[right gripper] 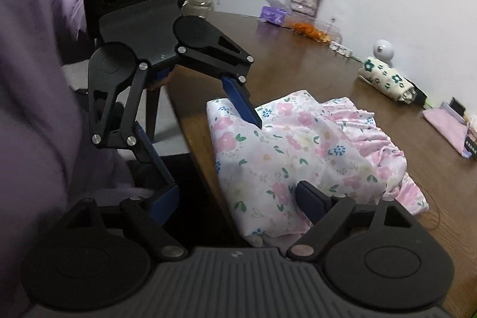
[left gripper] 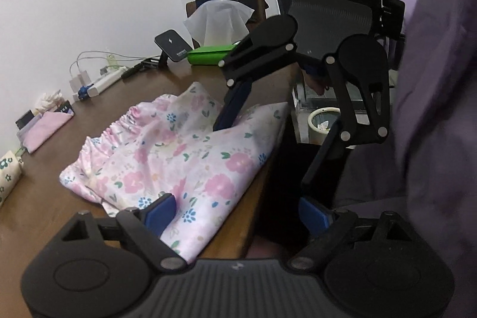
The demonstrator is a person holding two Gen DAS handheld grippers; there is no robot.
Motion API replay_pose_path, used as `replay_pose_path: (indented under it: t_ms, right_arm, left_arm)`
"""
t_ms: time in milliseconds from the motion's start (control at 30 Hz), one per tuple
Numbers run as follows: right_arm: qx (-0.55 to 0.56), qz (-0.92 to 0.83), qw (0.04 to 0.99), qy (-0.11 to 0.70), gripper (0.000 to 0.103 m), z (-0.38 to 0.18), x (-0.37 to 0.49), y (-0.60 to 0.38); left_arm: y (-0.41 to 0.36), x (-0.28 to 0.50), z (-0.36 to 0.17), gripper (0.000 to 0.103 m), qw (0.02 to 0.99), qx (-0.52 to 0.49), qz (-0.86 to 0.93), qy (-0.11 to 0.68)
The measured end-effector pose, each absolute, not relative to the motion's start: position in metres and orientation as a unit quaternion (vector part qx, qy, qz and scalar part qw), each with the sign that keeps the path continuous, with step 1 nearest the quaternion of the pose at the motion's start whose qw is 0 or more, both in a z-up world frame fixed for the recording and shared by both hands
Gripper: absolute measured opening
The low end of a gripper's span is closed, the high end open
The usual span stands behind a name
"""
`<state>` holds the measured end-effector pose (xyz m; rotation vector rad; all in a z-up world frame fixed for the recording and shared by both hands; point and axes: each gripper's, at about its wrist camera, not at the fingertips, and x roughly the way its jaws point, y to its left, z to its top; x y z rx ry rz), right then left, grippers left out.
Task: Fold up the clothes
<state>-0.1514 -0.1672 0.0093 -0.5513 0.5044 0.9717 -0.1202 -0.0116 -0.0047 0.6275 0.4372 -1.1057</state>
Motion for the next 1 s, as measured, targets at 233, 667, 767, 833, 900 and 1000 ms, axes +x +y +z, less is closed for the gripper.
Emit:
replay_pose_path:
  t_ms: [233,667,767,833,900,1000]
  right_arm:
    - [-0.352,0.403,0.832,0.146,0.090,0.007,-0.179,-0.169]
    - [-0.275,0.491,0.801,0.206,0.017,0.019,-0.164,-0.190]
    - [-0.234,0.525,0.788,0.220,0.016,0.025,-0.160,-0.206]
    - [-0.191,0.547,0.780,0.234,0.016,0.028,-0.153,-0.216]
    - [-0.152,0.564,0.774,0.243,0.016,0.031,-0.149,-0.225]
    - [-0.126,0.573,0.771,0.248,0.018,0.036,-0.147,-0.231]
  left_arm:
    - [-0.002,-0.114,0.004,0.088,0.774,0.240,-0.535,0.237]
    - [0.007,-0.145,-0.005,0.088,0.789,0.380,-0.470,0.109]
    - [0.003,-0.141,-0.008,0.088,0.788,0.390,-0.469,0.090]
    - [-0.001,-0.136,-0.006,0.078,0.789,0.377,-0.477,0.091]
    - [-0.003,-0.128,-0.002,0.049,0.785,0.349,-0.499,0.117]
    - [0.002,-0.116,0.003,0.041,0.786,0.299,-0.521,0.148]
